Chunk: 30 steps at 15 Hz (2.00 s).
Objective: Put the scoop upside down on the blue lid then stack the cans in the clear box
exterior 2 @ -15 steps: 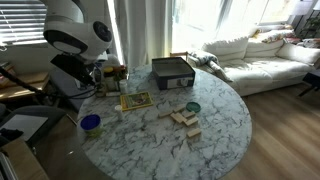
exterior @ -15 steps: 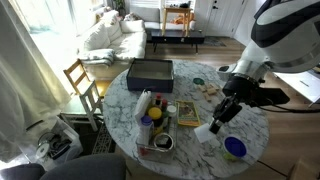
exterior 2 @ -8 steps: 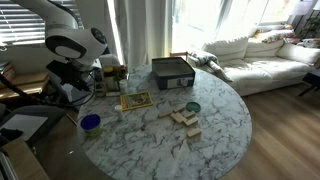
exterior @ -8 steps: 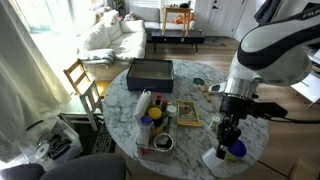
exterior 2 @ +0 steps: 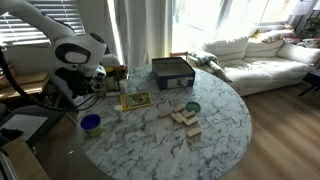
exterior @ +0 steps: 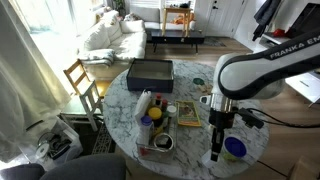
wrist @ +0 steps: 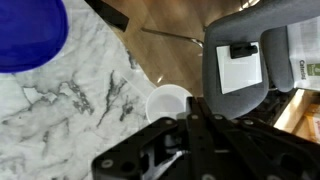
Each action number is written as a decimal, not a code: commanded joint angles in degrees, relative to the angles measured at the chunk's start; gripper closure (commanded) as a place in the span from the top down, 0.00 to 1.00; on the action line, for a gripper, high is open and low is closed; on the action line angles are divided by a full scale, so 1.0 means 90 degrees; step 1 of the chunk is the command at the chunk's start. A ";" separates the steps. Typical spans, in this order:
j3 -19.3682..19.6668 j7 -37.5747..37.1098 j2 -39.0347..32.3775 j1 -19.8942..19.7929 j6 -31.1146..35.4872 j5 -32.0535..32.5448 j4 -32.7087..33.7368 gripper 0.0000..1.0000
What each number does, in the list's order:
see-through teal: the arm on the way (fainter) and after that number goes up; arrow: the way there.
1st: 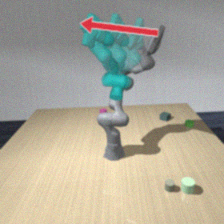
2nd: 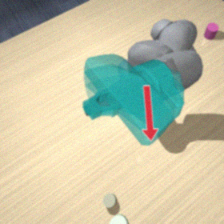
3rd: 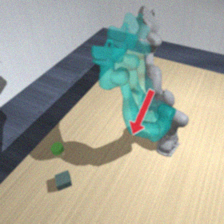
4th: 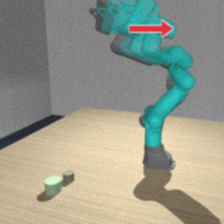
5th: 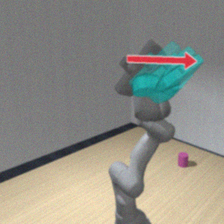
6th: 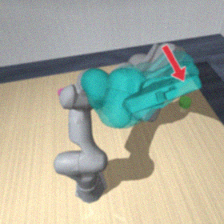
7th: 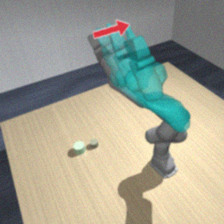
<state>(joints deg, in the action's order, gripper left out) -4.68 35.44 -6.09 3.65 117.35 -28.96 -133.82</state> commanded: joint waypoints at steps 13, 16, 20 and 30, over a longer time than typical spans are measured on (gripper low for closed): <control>-0.0122 -0.0042 -0.0993 -0.0200 0.0603 -0.0204 0.0574 0.01; -0.0132 -0.0176 -0.1286 -0.0239 0.0902 -0.0057 0.0686 0.01; -0.0166 -0.0212 -0.1531 -0.0320 0.1374 0.0032 0.0760 0.01; -0.0167 -0.0500 -0.1643 -0.0437 0.2246 0.0539 0.0751 0.77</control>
<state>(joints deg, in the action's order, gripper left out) -5.25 32.96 -19.91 0.91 135.39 -26.55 -127.28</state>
